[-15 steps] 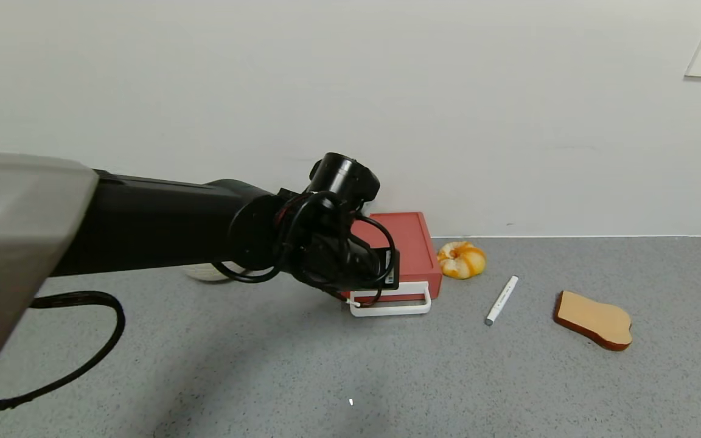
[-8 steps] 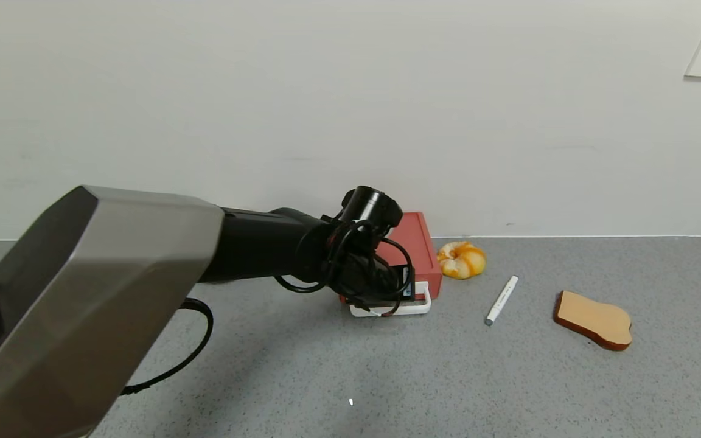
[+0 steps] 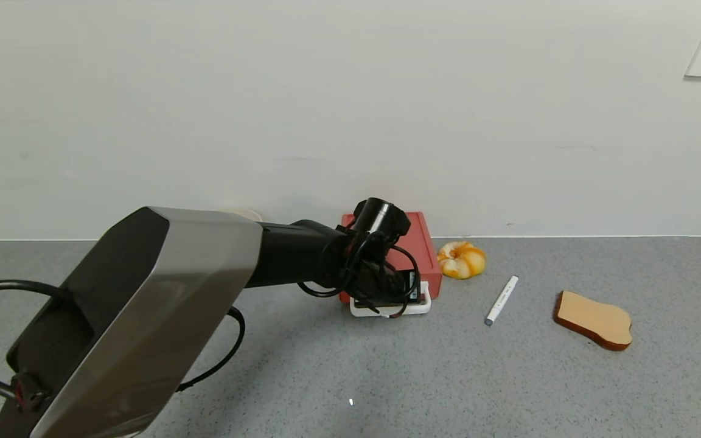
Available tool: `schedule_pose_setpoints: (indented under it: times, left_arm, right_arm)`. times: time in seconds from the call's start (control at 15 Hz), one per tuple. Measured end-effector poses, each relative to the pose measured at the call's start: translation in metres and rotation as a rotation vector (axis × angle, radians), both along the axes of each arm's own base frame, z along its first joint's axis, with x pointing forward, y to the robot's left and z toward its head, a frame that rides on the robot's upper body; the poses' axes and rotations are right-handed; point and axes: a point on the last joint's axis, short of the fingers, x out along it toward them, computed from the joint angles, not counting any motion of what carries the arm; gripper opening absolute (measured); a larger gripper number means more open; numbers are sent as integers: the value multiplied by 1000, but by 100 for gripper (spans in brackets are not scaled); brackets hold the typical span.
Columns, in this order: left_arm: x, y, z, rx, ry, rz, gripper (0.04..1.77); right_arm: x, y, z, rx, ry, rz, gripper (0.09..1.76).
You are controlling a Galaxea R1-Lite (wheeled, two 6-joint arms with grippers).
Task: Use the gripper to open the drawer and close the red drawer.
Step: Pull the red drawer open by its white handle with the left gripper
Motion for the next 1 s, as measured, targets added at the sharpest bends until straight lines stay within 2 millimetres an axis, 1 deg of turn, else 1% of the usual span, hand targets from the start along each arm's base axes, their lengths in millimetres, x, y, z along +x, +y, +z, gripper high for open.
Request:
schedule_pose_setpoints:
  times: [0.33, 0.8, 1.0]
  left_arm:
    - [5, -4, -8, 4, -9, 5, 11]
    - [8, -6, -11, 5, -11, 4, 11]
    - [10, -7, -13, 3, -8, 42, 11]
  right_arm:
    - [0, 0, 0, 0, 0, 0, 171]
    - [0, 0, 0, 0, 0, 0, 171]
    - [0, 0, 0, 0, 0, 0, 171]
